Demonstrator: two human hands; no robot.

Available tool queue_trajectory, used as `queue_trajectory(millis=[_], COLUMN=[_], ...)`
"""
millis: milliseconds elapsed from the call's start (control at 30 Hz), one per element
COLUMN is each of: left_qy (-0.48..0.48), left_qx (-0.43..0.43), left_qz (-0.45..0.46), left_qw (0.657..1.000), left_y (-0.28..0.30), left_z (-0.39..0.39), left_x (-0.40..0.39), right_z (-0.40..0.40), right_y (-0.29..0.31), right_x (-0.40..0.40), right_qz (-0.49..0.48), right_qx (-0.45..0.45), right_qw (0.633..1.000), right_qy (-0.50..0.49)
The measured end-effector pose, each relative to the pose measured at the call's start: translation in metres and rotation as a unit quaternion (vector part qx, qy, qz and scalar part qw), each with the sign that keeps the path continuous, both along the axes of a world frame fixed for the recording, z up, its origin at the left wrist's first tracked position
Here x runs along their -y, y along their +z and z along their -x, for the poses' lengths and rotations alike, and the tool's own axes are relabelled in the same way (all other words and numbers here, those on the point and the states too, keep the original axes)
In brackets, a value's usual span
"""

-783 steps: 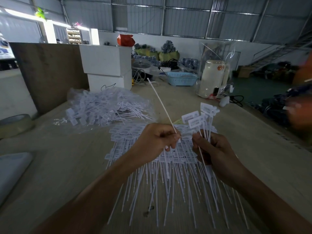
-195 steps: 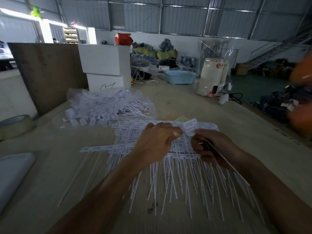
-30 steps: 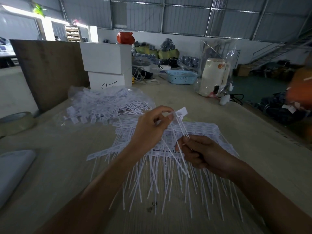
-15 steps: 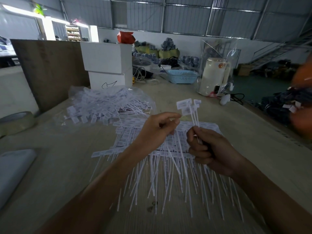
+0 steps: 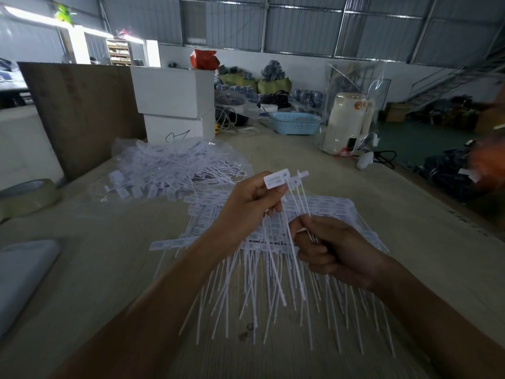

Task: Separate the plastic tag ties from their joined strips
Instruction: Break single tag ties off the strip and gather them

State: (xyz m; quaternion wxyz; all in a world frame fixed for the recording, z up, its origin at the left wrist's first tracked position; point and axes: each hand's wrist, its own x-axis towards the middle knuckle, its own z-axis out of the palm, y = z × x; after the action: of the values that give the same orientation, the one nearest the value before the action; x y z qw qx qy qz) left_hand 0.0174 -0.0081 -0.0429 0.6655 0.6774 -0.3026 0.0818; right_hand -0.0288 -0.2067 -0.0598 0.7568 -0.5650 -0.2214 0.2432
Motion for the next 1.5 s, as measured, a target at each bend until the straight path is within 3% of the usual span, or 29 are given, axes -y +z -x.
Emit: queue_trajectory(millis=[233, 433, 533, 633, 767, 967, 1133, 1233, 1333, 1400, 1500], left_qy=[0.046, 0.036, 0.045, 0.057, 0.147, 0.087, 0.2, 0.231, 0.247, 0.232, 0.19], left_qx=[0.049, 0.114, 0.129, 0.15, 0.202, 0.185, 0.282, 0.395, 0.442, 0.425, 0.325], left_qz=[-0.09, -0.181, -0.214, -0.312, -0.37, -0.376, -0.39, -0.396, -0.418, -0.412, -0.352], left_qw=[0.994, 0.976, 0.967, 0.937, 0.895, 0.904, 0.853, 0.796, 0.754, 0.772, 0.857], left_y=[-0.002, -0.01, -0.007, -0.005, -0.003, -0.003, -0.006, -0.002, 0.002, 0.001, 0.0], left_z=[0.002, 0.008, 0.007, 0.006, 0.007, 0.001, 0.006, 0.009, 0.012, 0.012, 0.01], left_x=[0.003, 0.01, 0.004, -0.003, -0.004, -0.011, -0.004, -0.004, -0.003, -0.004, -0.004], right_z=[-0.009, 0.0, -0.002, -0.006, -0.008, -0.012, -0.012, -0.012, -0.013, -0.013, -0.014], right_y=[0.002, -0.001, -0.001, -0.003, -0.007, -0.006, -0.007, -0.006, -0.008, -0.011, -0.012], right_x=[0.001, -0.01, -0.011, -0.008, -0.007, -0.003, -0.006, -0.006, -0.004, -0.003, -0.002], right_qz=[0.009, 0.121, 0.109, 0.071, 0.052, 0.023, 0.043, 0.077, 0.086, 0.073, 0.069], right_qx=[0.003, 0.078, 0.066, 0.039, 0.015, -0.019, -0.006, 0.028, 0.048, 0.066, 0.1], right_qw=[0.98, 0.967, 0.962, 0.961, 0.96, 0.955, 0.948, 0.938, 0.936, 0.938, 0.934], right_qy=[-0.197, -0.21, -0.243, -0.265, -0.274, -0.297, -0.315, -0.338, -0.337, -0.334, -0.335])
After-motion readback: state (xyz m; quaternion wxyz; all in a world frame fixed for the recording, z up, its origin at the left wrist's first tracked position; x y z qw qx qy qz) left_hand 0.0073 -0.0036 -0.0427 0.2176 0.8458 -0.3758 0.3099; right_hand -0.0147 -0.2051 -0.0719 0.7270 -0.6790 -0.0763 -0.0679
